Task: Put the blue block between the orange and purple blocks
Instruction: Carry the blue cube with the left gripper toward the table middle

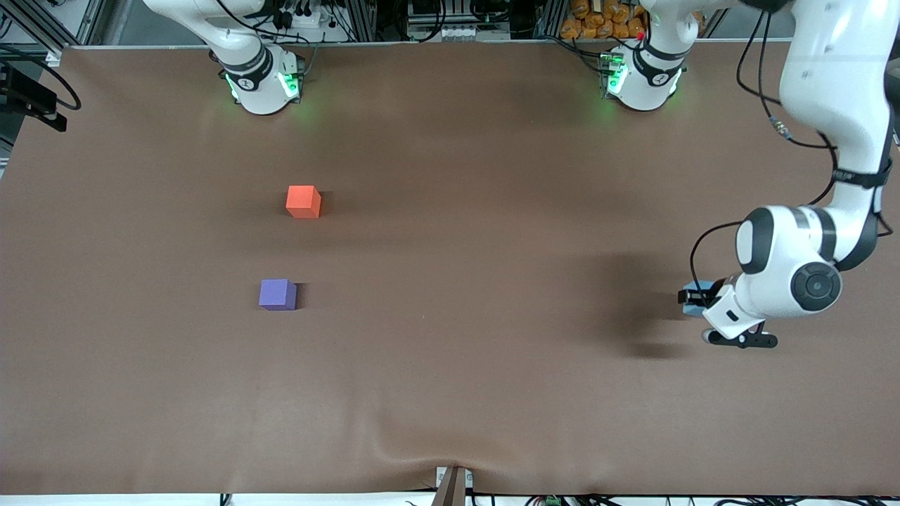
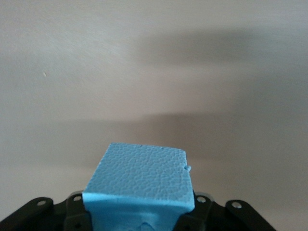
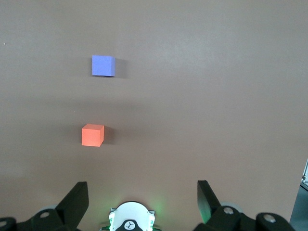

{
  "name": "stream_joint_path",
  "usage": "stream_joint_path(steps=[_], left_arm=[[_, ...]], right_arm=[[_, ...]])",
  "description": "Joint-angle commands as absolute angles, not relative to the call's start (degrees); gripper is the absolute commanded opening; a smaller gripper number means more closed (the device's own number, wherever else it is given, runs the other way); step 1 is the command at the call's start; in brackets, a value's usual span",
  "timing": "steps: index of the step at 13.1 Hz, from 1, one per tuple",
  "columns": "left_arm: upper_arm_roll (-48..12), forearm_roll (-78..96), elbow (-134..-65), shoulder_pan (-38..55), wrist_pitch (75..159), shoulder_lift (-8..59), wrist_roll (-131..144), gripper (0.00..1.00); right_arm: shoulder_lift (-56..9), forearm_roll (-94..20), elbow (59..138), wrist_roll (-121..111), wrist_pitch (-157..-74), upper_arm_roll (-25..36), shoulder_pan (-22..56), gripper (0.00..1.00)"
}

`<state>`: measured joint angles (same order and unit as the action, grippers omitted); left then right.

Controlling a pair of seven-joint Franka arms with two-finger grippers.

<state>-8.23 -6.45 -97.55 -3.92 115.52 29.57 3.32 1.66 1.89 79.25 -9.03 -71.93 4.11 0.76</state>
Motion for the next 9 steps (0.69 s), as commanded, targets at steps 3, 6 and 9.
stream_joint_path(steps=[3, 6, 9], left_arm=[[-19.2, -7.0, -97.8, 3.6, 108.1, 24.8, 26.1, 0.20], [-20.1, -6.2, -93.4, 15.2, 108.1, 28.5, 38.9, 0.20], [-19.7, -5.8, -87.4, 27.6, 108.1, 37.0, 50.9, 0.21]], right_arm=[[1.2, 1.8, 78.1, -9.0, -71.1, 4.0, 0.9, 1.00], [1.2, 1.6, 78.1, -9.0, -71.1, 4.0, 0.9, 1.00], [1.2, 1.2, 78.1, -9.0, -71.2, 4.0, 0.8, 1.00]])
